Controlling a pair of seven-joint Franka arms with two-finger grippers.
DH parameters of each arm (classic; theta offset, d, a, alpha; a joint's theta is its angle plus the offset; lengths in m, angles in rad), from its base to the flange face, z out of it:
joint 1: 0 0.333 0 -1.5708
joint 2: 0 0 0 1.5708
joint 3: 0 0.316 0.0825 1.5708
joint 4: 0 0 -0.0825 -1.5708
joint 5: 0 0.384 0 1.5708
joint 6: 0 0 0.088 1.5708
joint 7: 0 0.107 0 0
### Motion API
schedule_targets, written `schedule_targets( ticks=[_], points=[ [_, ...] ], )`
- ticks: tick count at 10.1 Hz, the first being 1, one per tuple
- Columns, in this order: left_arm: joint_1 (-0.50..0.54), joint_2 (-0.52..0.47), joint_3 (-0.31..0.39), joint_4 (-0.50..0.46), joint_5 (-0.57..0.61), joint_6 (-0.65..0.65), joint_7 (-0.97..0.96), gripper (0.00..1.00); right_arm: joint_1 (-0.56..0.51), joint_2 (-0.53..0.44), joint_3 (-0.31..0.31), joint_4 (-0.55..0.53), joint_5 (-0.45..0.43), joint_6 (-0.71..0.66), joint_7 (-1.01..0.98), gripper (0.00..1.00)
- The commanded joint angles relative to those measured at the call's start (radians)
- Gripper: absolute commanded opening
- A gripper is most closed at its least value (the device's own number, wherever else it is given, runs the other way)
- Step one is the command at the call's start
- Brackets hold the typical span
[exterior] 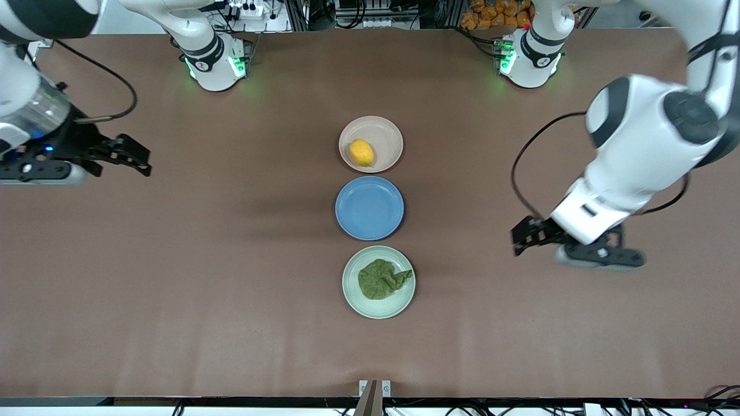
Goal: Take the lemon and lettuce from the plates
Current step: 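Move the right gripper toward the lemon while the left gripper reaches the lettuce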
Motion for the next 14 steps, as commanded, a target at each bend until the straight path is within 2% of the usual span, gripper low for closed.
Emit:
schedule_targets(
  ticks=[1, 3, 9, 14],
  points=[
    [-0.02, 0.069, -0.002, 0.025, -0.015, 0.101, 0.01, 1.0, 0.054, -0.009, -0.003, -0.034, 0.009, 0.028, 0.088, 1.0],
    [-0.047, 0.132, -0.002, 0.027, -0.01, 0.206, 0.019, 1.0, 0.132, -0.009, -0.003, -0.037, 0.008, 0.022, 0.197, 1.0],
    [-0.145, 0.312, 0.008, 0.027, -0.008, 0.539, 0.017, 1.0, 0.38, -0.011, -0.003, -0.133, 0.0, 0.047, 0.441, 1.0],
    [-0.217, 0.418, 0.014, 0.051, 0.002, 0.672, 0.021, 1.0, 0.54, 0.018, -0.003, -0.17, 0.0, 0.094, 0.524, 1.0]
  ],
)
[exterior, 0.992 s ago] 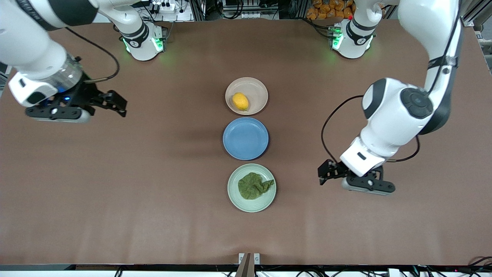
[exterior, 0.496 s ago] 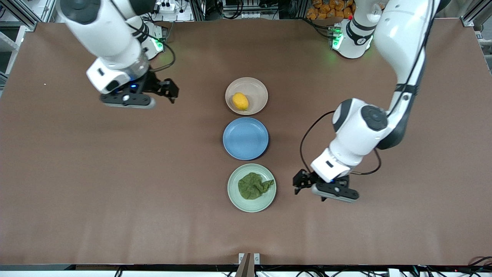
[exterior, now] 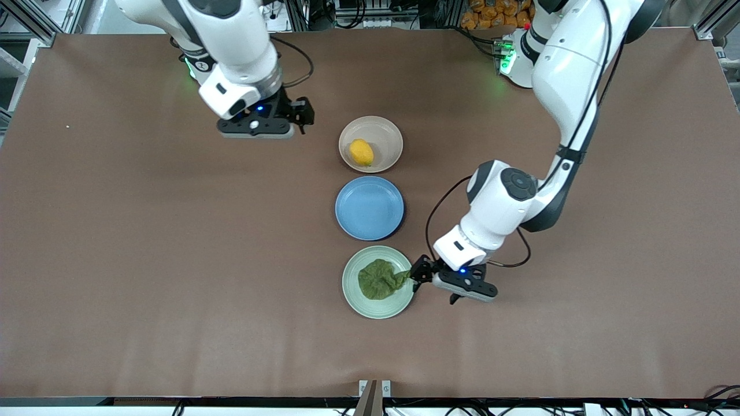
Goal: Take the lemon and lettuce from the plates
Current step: 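Grasp the lemon with the right gripper while the left gripper grasps the lettuce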
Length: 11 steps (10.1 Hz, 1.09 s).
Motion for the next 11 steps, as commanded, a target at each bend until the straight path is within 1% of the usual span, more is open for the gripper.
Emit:
schedule_targets(
  ticks=[1, 2, 4, 5, 6, 7, 9, 10, 11],
  points=[
    [-0.051, 0.073, 0.019, 0.047, 0.002, 0.065, 0.021, 1.0, 0.094, 0.037, -0.008, -0.012, -0.001, 0.045, 0.098, 1.0],
    [-0.072, 0.092, 0.027, 0.046, 0.002, 0.103, 0.021, 1.0, 0.137, 0.064, -0.008, -0.012, -0.001, 0.072, 0.155, 1.0],
    [-0.094, 0.116, 0.027, 0.046, 0.002, 0.111, 0.021, 1.0, 0.196, 0.123, -0.008, -0.013, -0.001, 0.103, 0.168, 1.0],
    [-0.098, 0.128, 0.027, 0.046, 0.002, 0.114, 0.021, 1.0, 0.231, 0.143, -0.008, -0.042, -0.006, 0.155, 0.168, 1.0],
    [-0.112, 0.131, 0.027, 0.046, 0.003, 0.117, 0.021, 1.0, 0.259, 0.143, -0.008, -0.114, -0.006, 0.265, 0.168, 1.0],
    [-0.118, 0.146, 0.027, 0.046, 0.002, 0.128, 0.021, 1.0, 0.264, 0.149, -0.008, -0.145, -0.006, 0.314, 0.168, 1.0],
    [-0.12, 0.182, 0.029, 0.047, 0.0, 0.177, 0.021, 1.0, 0.284, 0.213, -0.008, -0.147, -0.012, 0.351, 0.156, 1.0],
    [-0.129, 0.186, 0.029, 0.047, 0.002, 0.177, 0.018, 1.0, 0.297, 0.248, -0.008, -0.147, -0.013, 0.358, 0.136, 1.0],
    [-0.135, 0.195, 0.038, 0.047, 0.002, 0.183, 0.019, 1.0, 0.308, 0.264, -0.006, -0.153, -0.015, 0.382, 0.096, 1.0]
  ],
)
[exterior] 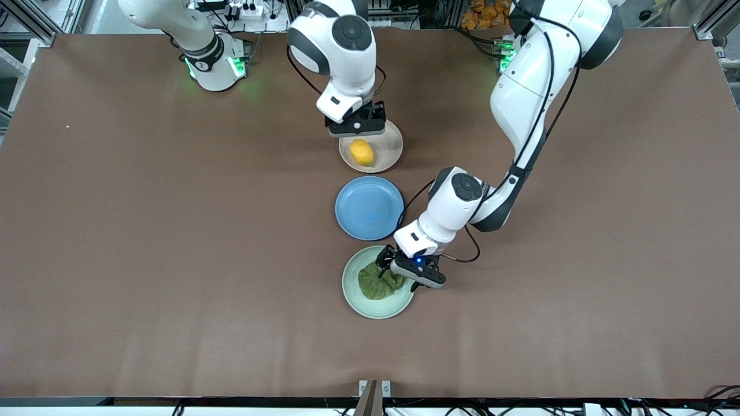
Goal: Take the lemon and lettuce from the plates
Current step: 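Grasp the lemon with the right gripper while the left gripper grasps the lettuce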
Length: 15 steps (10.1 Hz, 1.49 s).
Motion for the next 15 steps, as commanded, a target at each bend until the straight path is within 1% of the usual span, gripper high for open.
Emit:
schedule_targets(
  ticks=[1, 2, 5, 7, 8, 9, 10, 11, 14, 15],
  points=[
    [-0.042, 0.029, 0.045, 0.029, 0.0, 0.026, 0.019, 1.0, 0.038, 0.046, -0.008, -0.008, -0.014, 0.057, -0.051, 1.0],
    [-0.057, 0.034, 0.062, 0.042, 0.0, 0.026, 0.019, 1.0, 0.038, 0.063, -0.008, -0.019, -0.026, 0.087, -0.063, 1.0],
    [-0.071, 0.058, 0.071, 0.052, 0.0, 0.028, 0.017, 1.0, 0.029, 0.095, -0.011, -0.043, -0.072, 0.112, -0.141, 1.0],
    [-0.079, 0.06, 0.071, 0.052, 0.0, 0.026, 0.011, 1.0, 0.025, 0.123, -0.014, -0.086, -0.073, 0.234, -0.168, 1.0],
    [-0.079, 0.061, 0.071, 0.052, 0.0, 0.028, 0.009, 0.95, 0.026, 0.132, -0.014, -0.094, -0.073, 0.258, -0.168, 1.0],
    [-0.079, 0.061, 0.071, 0.049, 0.001, 0.026, 0.009, 0.88, 0.025, 0.137, -0.014, -0.095, -0.071, 0.265, -0.168, 1.0],
    [-0.079, 0.061, 0.073, 0.047, 0.003, 0.026, 0.013, 0.77, 0.026, 0.149, -0.013, -0.103, -0.071, 0.284, -0.168, 1.0],
    [-0.079, 0.061, 0.073, 0.047, 0.007, 0.026, 0.016, 0.61, 0.028, 0.152, -0.013, -0.106, -0.068, 0.294, -0.166, 1.0],
    [-0.077, 0.061, 0.08, 0.046, 0.07, 0.026, 0.016, 0.03, 0.031, 0.172, -0.013, -0.106, -0.059, 0.305, -0.16, 1.0],
    [-0.074, 0.058, 0.085, 0.044, 0.079, 0.026, 0.014, 0.0, 0.034, 0.179, -0.013, -0.106, -0.059, 0.317, -0.158, 1.0]
  ],
)
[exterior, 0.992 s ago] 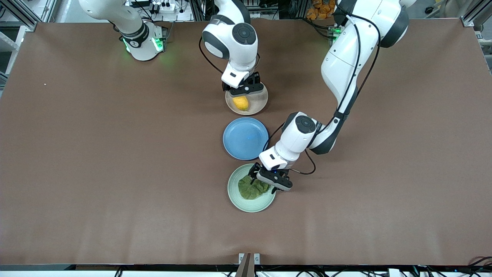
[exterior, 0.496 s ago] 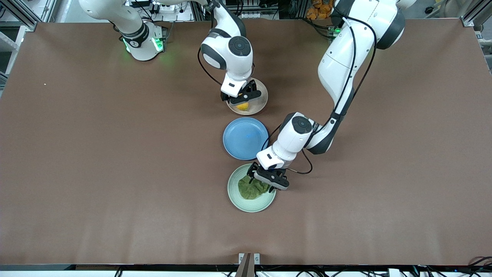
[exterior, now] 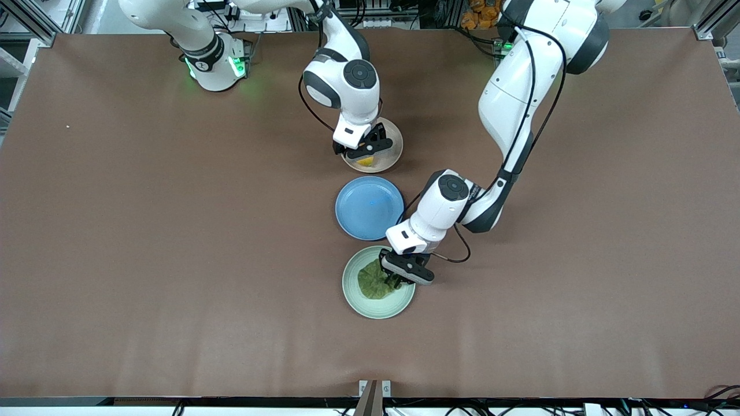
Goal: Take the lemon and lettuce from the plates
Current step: 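Grasp the lemon with the right gripper while the left gripper grasps the lettuce, then lift the lemon with the right gripper while the left gripper lifts the lettuce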
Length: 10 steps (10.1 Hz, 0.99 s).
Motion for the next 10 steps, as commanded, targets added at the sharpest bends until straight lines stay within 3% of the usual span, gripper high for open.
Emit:
schedule_targets(
  ticks=[1, 4, 5, 7, 8, 10],
  points=[
    [-0.008, 0.002, 0.019, 0.019, 0.031, 0.009, 0.011, 0.0, 0.006, 0.012, 0.004, -0.016, -0.005, 0.027, 0.009, 1.0],
    [0.003, -0.029, 0.021, 0.018, 0.031, -0.023, 0.009, 0.0, 0.007, 0.02, 0.004, -0.016, -0.005, 0.034, 0.011, 1.0],
    [0.003, -0.058, 0.021, 0.019, 0.023, -0.088, 0.008, 0.0, 0.009, 0.021, 0.002, -0.017, -0.005, 0.051, 0.011, 0.95],
    [0.023, -0.112, 0.021, 0.021, 0.017, -0.193, 0.004, 0.0, 0.006, 0.023, 0.004, -0.014, -0.005, 0.057, 0.0, 0.63],
    [0.041, -0.151, 0.018, 0.018, 0.017, -0.258, 0.006, 0.0, 0.007, 0.023, 0.004, -0.014, -0.004, 0.067, 0.014, 0.38],
    [0.107, -0.245, 0.012, 0.019, 0.017, -0.451, 0.009, 0.0, 0.006, 0.017, 0.004, -0.014, 0.004, 0.065, 0.017, 0.08]
  ],
)
